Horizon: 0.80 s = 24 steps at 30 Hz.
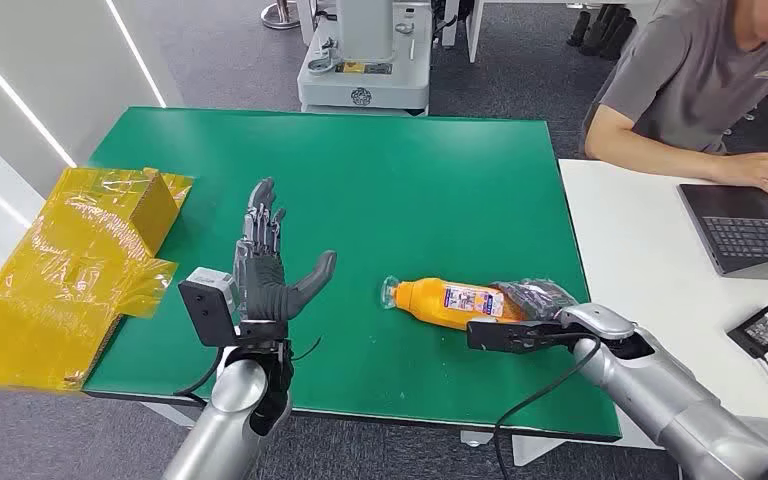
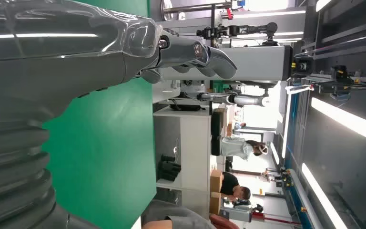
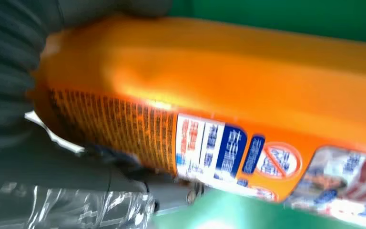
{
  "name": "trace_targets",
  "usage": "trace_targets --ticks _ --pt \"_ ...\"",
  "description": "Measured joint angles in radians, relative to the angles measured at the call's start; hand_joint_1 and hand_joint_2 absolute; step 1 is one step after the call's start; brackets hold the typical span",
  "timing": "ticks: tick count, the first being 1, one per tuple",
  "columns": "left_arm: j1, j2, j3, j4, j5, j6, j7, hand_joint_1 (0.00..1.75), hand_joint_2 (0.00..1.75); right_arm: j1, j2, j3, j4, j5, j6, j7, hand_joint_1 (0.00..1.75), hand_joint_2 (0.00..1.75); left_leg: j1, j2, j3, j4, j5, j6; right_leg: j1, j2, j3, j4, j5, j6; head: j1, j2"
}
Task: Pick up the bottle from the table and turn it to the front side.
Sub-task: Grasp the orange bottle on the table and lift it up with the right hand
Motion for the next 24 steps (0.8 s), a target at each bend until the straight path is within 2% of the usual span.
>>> trace_targets --ticks 2,4,11,15,21,24 --pt "0.004 0.000 0.000 -0.002 -0.002 0.001 0.000 0.00 1.75 0.004 0.011 -0.008 0.001 0.001 -0.025 0.002 1.75 1.75 0.000 0.000 0.000 0.000 0.000 0.000 0.000 0.000 0.000 0.000 0.000 0.000 0.000 0.000" --pt "0.012 0.001 0.000 -0.009 -0.007 0.004 -0.001 0.00 1.75 0.009 0.038 -0.029 0.003 0.003 -0.089 0.010 1.75 1.75 0.000 0.000 -0.001 0.000 0.000 0.000 0.000 0.000 -0.001 0.000 0.000 0.000 0.000 0.000" --pt "0.036 0.004 0.001 -0.039 -0.021 0.022 -0.004 0.00 1.75 0.018 0.187 -0.154 0.002 -0.010 -0.377 0.035 1.75 1.75 0.000 0.001 -0.002 0.000 0.001 -0.001 0.000 0.001 -0.004 0.002 0.000 0.000 0.000 0.000" --pt "0.037 0.004 0.001 -0.049 -0.023 0.030 -0.003 0.00 1.75 0.030 0.259 -0.214 -0.019 -0.006 -0.493 0.038 1.75 1.75 0.000 0.000 -0.003 0.000 0.001 -0.001 0.001 0.000 -0.004 0.002 0.000 0.000 0.000 0.000" --pt "0.037 0.006 0.001 -0.050 -0.018 0.036 -0.003 0.00 1.75 0.067 0.308 -0.272 -0.047 -0.008 -0.592 -0.001 1.75 1.75 0.000 0.000 -0.004 0.000 0.001 -0.001 0.000 0.000 -0.004 0.002 0.000 0.000 0.000 0.000" --pt "0.036 0.007 0.001 -0.050 -0.012 0.037 -0.007 0.00 1.75 0.094 0.323 -0.293 -0.062 -0.011 -0.652 -0.046 1.75 1.75 0.000 0.000 -0.004 0.001 0.001 -0.001 0.000 0.000 -0.005 0.001 0.000 0.000 0.000 0.000"
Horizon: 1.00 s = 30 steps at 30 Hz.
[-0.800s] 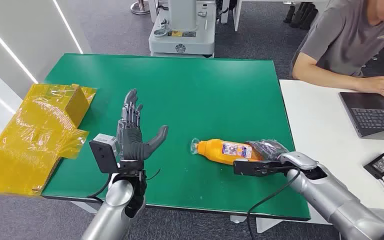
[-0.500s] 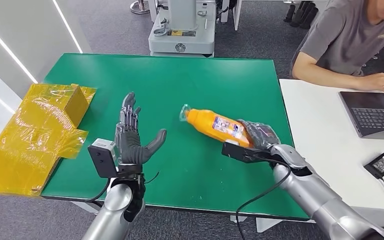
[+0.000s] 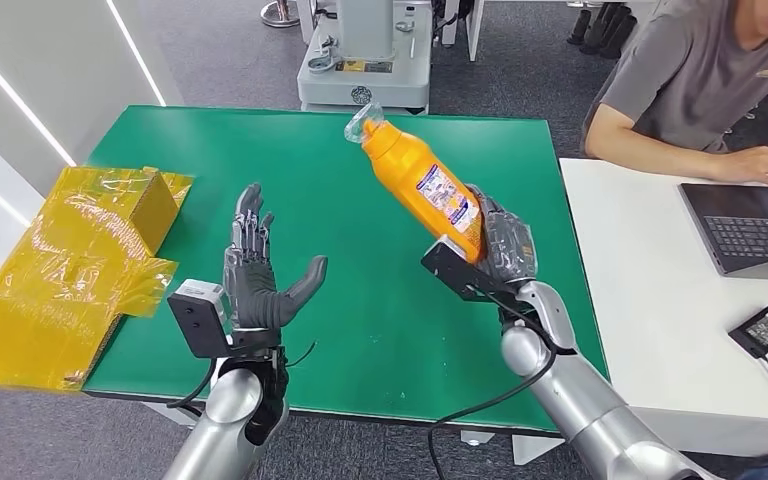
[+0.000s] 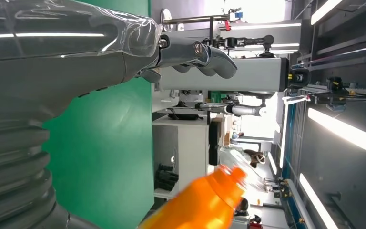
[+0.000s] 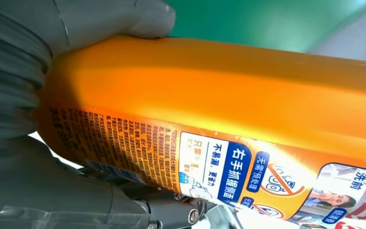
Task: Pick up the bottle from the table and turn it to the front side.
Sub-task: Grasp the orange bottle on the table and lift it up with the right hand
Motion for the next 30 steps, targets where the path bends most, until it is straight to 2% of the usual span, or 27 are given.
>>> trace_targets --ticks 5,13,17,30 --pt "-0.005 0.000 -0.002 0.006 0.007 -0.009 -0.015 0.00 1.75 0.053 0.030 -0.015 -0.038 -0.007 -0.073 -0.138 1.75 1.75 0.000 0.000 0.000 0.000 0.000 0.000 0.000 0.000 -0.001 0.000 0.000 0.000 0.000 0.000" --pt "-0.026 0.000 -0.020 0.025 0.019 -0.034 -0.019 0.00 1.75 0.111 0.055 -0.017 -0.085 -0.007 -0.085 -0.255 1.75 1.75 0.000 0.000 -0.001 0.000 0.000 0.000 0.000 0.000 -0.002 0.000 0.000 0.000 0.000 0.000" --pt "-0.034 0.000 -0.023 0.029 0.026 -0.043 -0.017 0.00 1.75 0.118 0.062 -0.016 -0.092 -0.008 -0.072 -0.273 1.75 1.75 0.000 0.000 -0.001 0.000 0.000 0.000 0.000 0.000 -0.002 0.000 0.000 0.000 0.000 0.000" --pt "-0.047 0.000 -0.031 0.033 0.031 -0.068 -0.011 0.00 1.75 0.124 0.094 -0.007 -0.080 -0.013 0.061 -0.307 1.75 1.75 0.000 0.000 -0.002 0.000 0.000 0.000 0.000 0.000 -0.002 0.000 0.000 0.000 0.000 0.000"
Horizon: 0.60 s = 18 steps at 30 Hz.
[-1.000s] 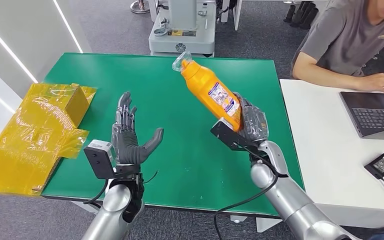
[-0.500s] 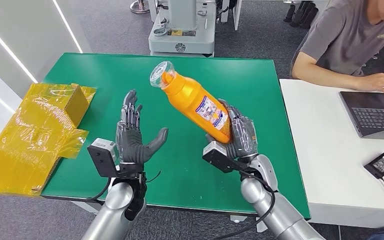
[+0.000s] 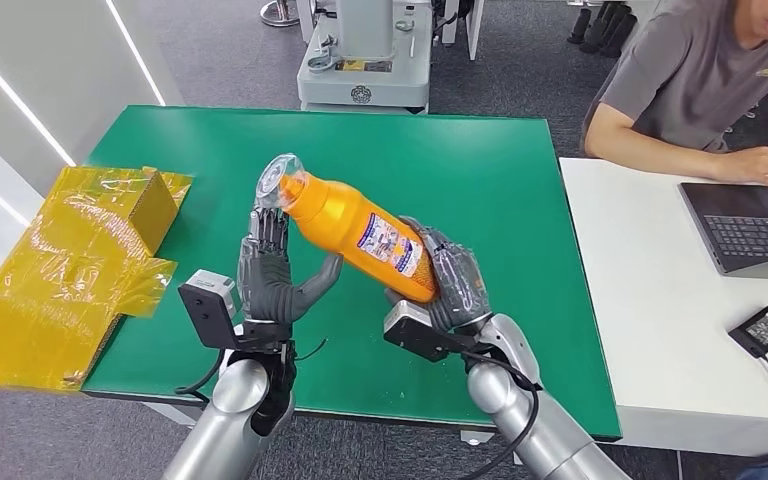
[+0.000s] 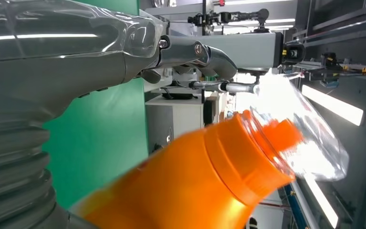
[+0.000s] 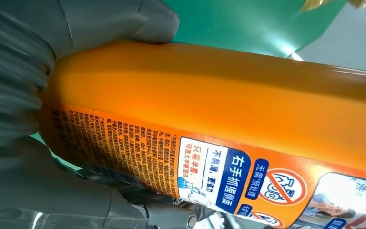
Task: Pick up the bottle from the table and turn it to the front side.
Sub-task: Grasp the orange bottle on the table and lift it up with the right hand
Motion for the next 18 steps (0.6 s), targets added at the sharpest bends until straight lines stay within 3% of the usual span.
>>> trace_targets --ticks 18 --pt "-0.012 0.000 -0.006 0.010 0.010 -0.022 0.000 0.00 1.75 -0.017 0.005 0.037 0.042 -0.004 0.095 -0.076 1.75 1.75 0.000 0.000 0.000 0.000 0.000 0.000 0.000 0.000 0.000 0.000 0.000 0.000 0.000 0.000"
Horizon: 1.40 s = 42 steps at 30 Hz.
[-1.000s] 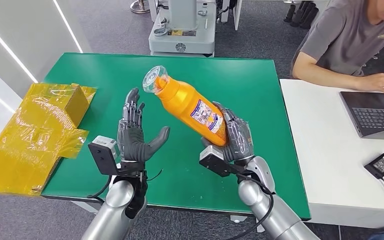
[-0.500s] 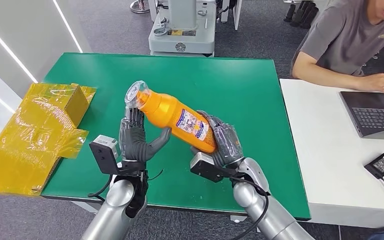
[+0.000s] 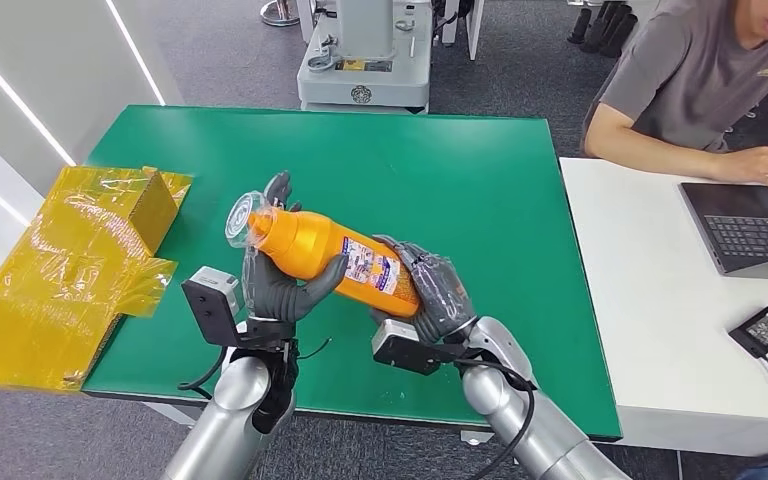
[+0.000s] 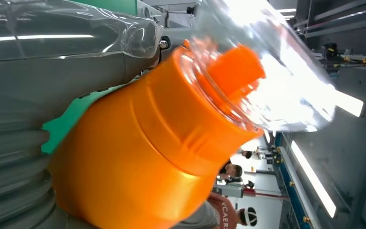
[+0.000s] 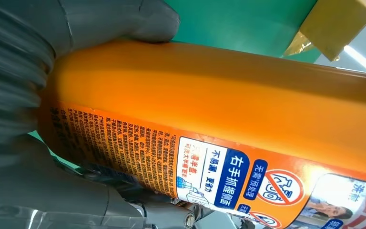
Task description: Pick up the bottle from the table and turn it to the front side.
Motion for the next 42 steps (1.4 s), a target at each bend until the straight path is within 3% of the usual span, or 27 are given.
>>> trace_targets --ticks 6,10,13,32,36,37,41,42 --pt "0.000 0.000 0.000 0.005 -0.001 -0.008 0.001 0.00 1.75 -0.003 0.000 0.007 0.013 0.003 0.022 -0.014 1.75 1.75 0.000 0.000 0.000 0.000 0.000 0.000 0.000 0.000 0.000 0.000 0.000 0.000 0.000 0.000" --pt "0.000 0.000 0.000 0.008 -0.005 -0.013 0.001 1.68 1.75 -0.003 0.000 0.008 0.017 0.005 0.024 -0.017 1.75 1.75 0.000 0.000 0.000 0.000 0.000 0.000 0.000 0.000 0.000 0.000 0.000 0.000 0.000 0.000" --pt "0.001 0.000 0.000 0.008 -0.010 -0.022 0.001 1.75 1.75 -0.003 0.000 0.008 0.017 0.007 0.023 -0.017 1.75 1.75 0.000 0.000 0.000 0.000 0.000 0.000 0.000 0.000 0.000 0.000 0.000 0.000 0.000 0.000" --pt "0.003 -0.003 0.008 0.008 -0.018 -0.061 0.013 1.75 1.75 0.004 0.000 0.004 0.006 0.023 0.022 -0.007 1.75 1.75 0.000 0.000 0.000 0.000 0.000 0.000 0.000 0.000 0.000 0.000 0.000 0.000 0.000 0.000" --pt "0.004 -0.003 0.010 0.008 -0.025 -0.066 0.013 1.75 1.75 0.008 0.000 0.002 0.001 0.061 -0.004 0.035 1.75 1.75 0.000 0.000 0.000 0.000 0.000 0.000 0.000 0.000 0.000 0.000 0.000 0.000 0.000 0.000" --pt "0.004 -0.003 0.010 0.008 -0.029 -0.066 0.013 1.75 1.75 0.010 0.001 0.002 0.000 0.072 -0.013 0.050 1.68 1.75 0.000 0.000 0.000 0.000 0.000 0.000 0.000 0.000 -0.001 0.000 0.000 0.000 0.000 0.000" --pt "0.010 -0.004 0.010 0.008 -0.043 -0.067 0.014 1.75 1.75 0.023 0.006 -0.003 -0.002 0.112 -0.049 0.102 0.03 1.75 0.000 0.000 0.000 0.000 0.000 0.000 0.000 0.000 -0.001 0.000 0.000 0.000 0.000 0.000" --pt "0.012 -0.004 0.010 0.008 -0.045 -0.066 0.014 1.75 1.75 0.028 0.009 -0.004 -0.002 0.120 -0.060 0.113 0.02 1.75 0.000 0.000 0.000 0.000 0.000 0.000 0.000 0.000 -0.001 0.000 0.000 0.000 0.000 0.000"
